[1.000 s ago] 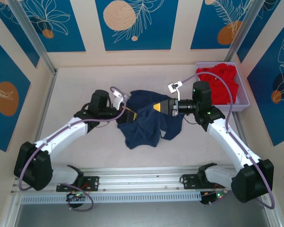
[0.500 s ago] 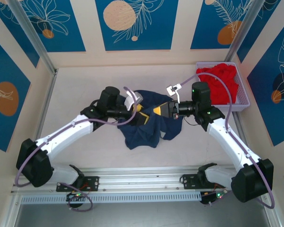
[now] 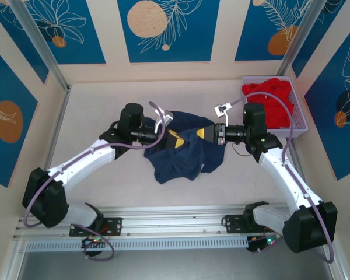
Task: Fold the inside-out t-shirt
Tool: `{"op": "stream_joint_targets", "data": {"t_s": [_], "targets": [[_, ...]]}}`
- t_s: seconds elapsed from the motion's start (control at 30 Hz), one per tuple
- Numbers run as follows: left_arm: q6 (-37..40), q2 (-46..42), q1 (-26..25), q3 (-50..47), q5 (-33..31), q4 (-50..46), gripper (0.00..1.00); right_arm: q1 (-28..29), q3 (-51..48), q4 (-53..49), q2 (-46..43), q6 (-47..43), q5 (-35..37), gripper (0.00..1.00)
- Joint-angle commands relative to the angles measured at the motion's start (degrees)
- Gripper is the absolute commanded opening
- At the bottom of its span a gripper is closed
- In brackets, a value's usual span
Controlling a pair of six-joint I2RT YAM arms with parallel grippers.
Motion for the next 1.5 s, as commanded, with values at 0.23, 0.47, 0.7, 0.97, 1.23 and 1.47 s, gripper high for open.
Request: {"op": "stream_joint_targets", "data": {"t_s": [0.23,0.47,0.7,0.97,1.23,1.47], "targets": [[-6.9,-2.6,2.2,-0.8,0.5,4.2,0.00,-0.5,3.1,-14.3,-2.4,-5.3,11.8,0.26],[-7.6,-2.1,2.4,-0.6,-1.1,2.8,0.00,2.5,2.0,-13.9,-6.5,-10.6,14.0,0.36],[-6.5,-2.1,2.4,-0.4,-0.6,0.9,0.00,12.3,5.3,-14.3,-5.8,-20.3,29.1,0.52],[-5.8,-2.3,2.4,-0.6,-0.2,0.1,0.00,15.6,9.2,-14.0,-0.7,-22.8,32.5,0.55],[-5.0,-2.2,2.4,-0.9,-0.3,-0.6,0.00,16.1,10.6,-12.9,0.6,-22.1,33.2,0.30],[-2.8,-2.0,2.6,-1.5,-3.0,-3.2,0.00,14.2,13.2,-14.5,0.2,-18.2,29.7,0.00]]}}
